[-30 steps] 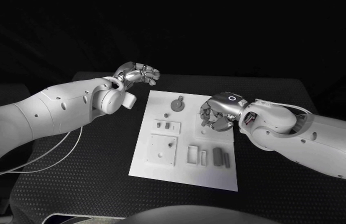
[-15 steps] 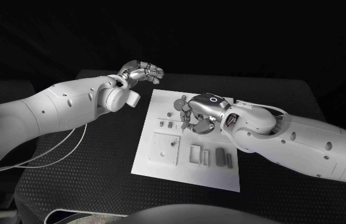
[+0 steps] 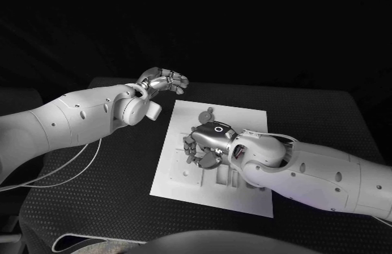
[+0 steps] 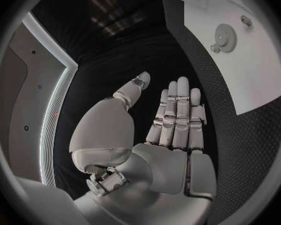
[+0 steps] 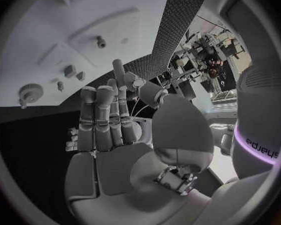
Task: Assemble the parts on the task board
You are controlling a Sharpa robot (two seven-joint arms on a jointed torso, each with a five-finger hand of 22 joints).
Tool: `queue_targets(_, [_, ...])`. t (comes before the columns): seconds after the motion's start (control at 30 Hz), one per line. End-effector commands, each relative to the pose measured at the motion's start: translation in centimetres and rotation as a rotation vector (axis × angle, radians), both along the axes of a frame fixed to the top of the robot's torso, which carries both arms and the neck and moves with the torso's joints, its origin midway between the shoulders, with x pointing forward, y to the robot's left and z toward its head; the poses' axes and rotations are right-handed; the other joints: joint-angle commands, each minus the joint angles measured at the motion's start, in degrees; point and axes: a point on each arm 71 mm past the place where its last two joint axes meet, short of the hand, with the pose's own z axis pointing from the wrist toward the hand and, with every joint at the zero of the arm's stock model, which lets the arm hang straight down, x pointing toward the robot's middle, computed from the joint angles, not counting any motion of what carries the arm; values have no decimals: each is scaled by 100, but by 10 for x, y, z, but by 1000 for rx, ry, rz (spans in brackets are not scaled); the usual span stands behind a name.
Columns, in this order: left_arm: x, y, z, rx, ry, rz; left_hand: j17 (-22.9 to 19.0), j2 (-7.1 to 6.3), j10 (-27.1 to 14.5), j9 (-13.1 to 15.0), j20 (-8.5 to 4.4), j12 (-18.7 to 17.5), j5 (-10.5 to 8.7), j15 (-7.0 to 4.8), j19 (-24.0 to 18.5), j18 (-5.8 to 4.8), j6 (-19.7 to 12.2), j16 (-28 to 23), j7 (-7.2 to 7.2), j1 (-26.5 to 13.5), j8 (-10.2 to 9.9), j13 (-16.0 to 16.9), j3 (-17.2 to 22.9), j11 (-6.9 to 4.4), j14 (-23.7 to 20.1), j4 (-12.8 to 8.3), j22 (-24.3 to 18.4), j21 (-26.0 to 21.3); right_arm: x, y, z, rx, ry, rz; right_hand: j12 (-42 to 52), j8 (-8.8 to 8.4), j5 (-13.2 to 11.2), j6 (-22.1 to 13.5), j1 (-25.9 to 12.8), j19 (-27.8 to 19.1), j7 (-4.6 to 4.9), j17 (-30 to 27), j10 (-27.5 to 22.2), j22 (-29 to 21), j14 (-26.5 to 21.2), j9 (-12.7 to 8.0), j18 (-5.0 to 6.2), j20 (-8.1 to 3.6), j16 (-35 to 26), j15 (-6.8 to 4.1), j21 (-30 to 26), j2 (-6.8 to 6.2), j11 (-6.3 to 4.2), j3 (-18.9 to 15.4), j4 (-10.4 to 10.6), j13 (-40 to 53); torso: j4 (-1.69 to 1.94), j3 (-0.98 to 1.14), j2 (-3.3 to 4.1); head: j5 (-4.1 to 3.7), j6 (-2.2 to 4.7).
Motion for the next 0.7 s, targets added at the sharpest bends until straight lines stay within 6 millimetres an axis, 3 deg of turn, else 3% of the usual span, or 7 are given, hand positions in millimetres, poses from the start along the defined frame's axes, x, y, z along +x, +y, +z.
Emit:
queue_targets(0.03, [0,-4,2,-16,-8,-15,7,15,17,-5,19,-28,-22,5,17,56,-36,-32,3,-19,15,-7,-9,24,37,32,8,-19,-1,2,-5,-27,-17,7,5,18,12,26,-26,3,-9,7,67,106,-15,95,78,-24,21,-37,34,42,-43,27,8,0,10,5,2,23,-26])
queue_targets(0.13, [0,-4,1,-15,-8,-14,9,16,17,-5,19,-28,-22,6,17,56,-36,-33,3,-19,15,-7,-9,24,37,33,9,-19,-4,6,-8,-34,-19,20,4,18,12,25,-27,2,-8,7,66,106,-16,97,78,-25,22,-36,36,45,-42,27,7,1,14,-2,-3,30,-38])
queue_targets(0.47, [0,-10,1,-19,-5,-26,16,16,19,-5,20,-28,-21,6,17,55,-35,-39,2,-20,18,-7,-11,23,37,33,10,-22,-8,12,-25,-63,-3,30,-3,15,12,18,-33,-5,-7,8,63,107,-22,105,78,-25,26,-35,42,56,-41,25,5,7,16,4,-1,35,-75])
queue_targets(0.7, [0,-10,1,-20,-2,-26,26,29,21,-6,21,-28,-18,7,18,54,-36,-47,2,-28,21,-8,-10,23,37,44,12,-25,-9,13,-29,-74,-15,35,-6,14,12,16,-32,-8,-6,8,62,107,-25,108,78,-25,28,-34,44,59,-40,26,3,10,-6,10,-2,59,-85])
